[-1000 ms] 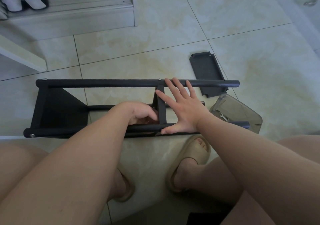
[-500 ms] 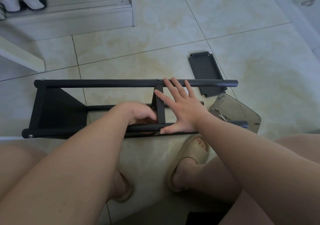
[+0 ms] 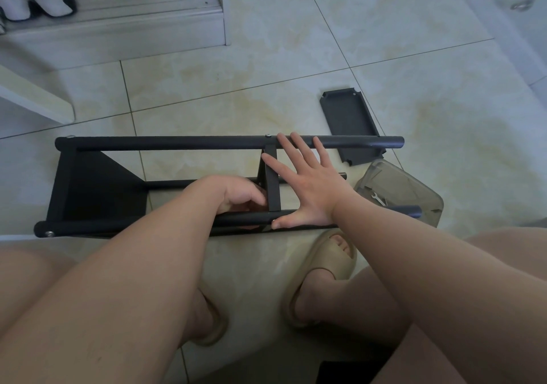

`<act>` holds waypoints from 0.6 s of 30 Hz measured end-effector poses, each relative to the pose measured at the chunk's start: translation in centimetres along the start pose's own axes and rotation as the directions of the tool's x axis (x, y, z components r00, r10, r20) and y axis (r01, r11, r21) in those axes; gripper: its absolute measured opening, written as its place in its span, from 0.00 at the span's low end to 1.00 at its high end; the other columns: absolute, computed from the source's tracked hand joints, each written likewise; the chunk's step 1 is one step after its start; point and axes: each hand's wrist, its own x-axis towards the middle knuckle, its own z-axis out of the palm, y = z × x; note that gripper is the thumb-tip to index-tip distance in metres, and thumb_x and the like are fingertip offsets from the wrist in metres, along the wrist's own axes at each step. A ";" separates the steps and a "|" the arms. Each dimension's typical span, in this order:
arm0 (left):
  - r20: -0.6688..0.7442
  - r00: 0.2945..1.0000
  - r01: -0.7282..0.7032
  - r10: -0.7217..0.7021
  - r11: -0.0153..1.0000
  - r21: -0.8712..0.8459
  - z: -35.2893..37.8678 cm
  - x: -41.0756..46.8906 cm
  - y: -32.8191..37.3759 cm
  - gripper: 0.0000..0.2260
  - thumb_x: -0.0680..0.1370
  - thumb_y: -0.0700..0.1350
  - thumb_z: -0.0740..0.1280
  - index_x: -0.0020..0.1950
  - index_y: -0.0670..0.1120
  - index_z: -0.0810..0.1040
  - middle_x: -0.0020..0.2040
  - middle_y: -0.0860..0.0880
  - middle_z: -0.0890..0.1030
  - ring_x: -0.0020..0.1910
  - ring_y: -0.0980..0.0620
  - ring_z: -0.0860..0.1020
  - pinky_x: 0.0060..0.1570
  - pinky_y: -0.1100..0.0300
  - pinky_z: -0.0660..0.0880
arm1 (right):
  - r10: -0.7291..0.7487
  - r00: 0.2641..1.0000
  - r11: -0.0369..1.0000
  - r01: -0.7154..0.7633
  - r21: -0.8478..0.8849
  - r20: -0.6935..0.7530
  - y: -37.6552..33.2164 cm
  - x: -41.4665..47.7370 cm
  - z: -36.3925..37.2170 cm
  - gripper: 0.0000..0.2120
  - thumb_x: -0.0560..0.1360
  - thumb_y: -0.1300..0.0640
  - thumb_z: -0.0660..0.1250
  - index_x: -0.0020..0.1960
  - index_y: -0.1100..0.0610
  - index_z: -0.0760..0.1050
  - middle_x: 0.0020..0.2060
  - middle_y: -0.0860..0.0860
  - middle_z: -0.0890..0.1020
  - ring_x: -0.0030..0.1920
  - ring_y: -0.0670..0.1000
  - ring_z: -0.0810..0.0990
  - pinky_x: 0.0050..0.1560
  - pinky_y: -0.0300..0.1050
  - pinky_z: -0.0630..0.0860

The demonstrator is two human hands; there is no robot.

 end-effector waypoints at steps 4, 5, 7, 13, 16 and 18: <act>-0.011 0.999 -0.037 0.036 0.997 -0.068 -0.2 -0.1 -0.2 0.10 0.78 0.32 0.61 0.51 0.41 0.81 0.46 0.42 0.83 0.46 0.44 0.81 0.52 0.51 0.78 | 0.003 1.000 1.000 -0.003 -0.004 0.002 0.0 0.1 0.1 0.60 0.62 0.14 0.49 0.83 0.46 0.40 0.82 0.57 0.39 0.81 0.60 0.35 0.78 0.68 0.40; -0.004 0.999 -0.036 0.036 0.994 -0.099 -0.2 -0.1 -0.2 0.10 0.79 0.31 0.61 0.51 0.41 0.80 0.47 0.42 0.83 0.46 0.44 0.81 0.52 0.51 0.78 | 0.004 1.000 1.000 -0.004 -0.005 0.002 0.0 0.1 0.1 0.60 0.62 0.14 0.49 0.83 0.46 0.40 0.82 0.57 0.39 0.81 0.60 0.35 0.78 0.68 0.39; 0.008 1.000 -0.024 0.025 0.993 -0.113 -0.2 -0.2 -0.1 0.08 0.79 0.34 0.62 0.53 0.41 0.80 0.47 0.42 0.83 0.46 0.45 0.81 0.51 0.51 0.78 | 0.005 1.000 1.000 -0.005 -0.004 -0.001 0.0 0.1 0.1 0.60 0.62 0.14 0.49 0.83 0.46 0.40 0.82 0.57 0.39 0.81 0.60 0.35 0.78 0.68 0.40; -0.015 1.000 0.018 -0.018 0.999 0.029 0.3 -0.3 0.2 0.07 0.79 0.38 0.65 0.54 0.42 0.81 0.47 0.42 0.82 0.44 0.45 0.80 0.44 0.55 0.79 | 0.003 1.000 1.000 -0.003 -0.006 -0.004 0.0 0.0 0.1 0.59 0.62 0.14 0.49 0.83 0.46 0.41 0.82 0.57 0.39 0.81 0.60 0.35 0.77 0.68 0.40; -0.019 1.000 -0.009 0.009 1.000 0.010 0.2 -0.3 0.1 0.08 0.79 0.35 0.64 0.53 0.42 0.81 0.49 0.40 0.82 0.50 0.42 0.79 0.52 0.50 0.77 | 0.000 1.000 1.000 0.000 0.000 -0.012 0.0 0.0 0.1 0.59 0.62 0.14 0.50 0.83 0.46 0.41 0.82 0.57 0.39 0.81 0.60 0.36 0.78 0.68 0.40; -0.011 1.000 -0.022 0.022 1.000 -0.009 0.1 -0.2 0.0 0.09 0.79 0.34 0.63 0.52 0.41 0.81 0.48 0.40 0.82 0.50 0.42 0.79 0.54 0.50 0.77 | -0.001 1.000 1.000 0.001 -0.001 -0.015 0.0 0.0 0.2 0.59 0.62 0.14 0.50 0.83 0.46 0.41 0.82 0.57 0.40 0.81 0.60 0.36 0.78 0.68 0.40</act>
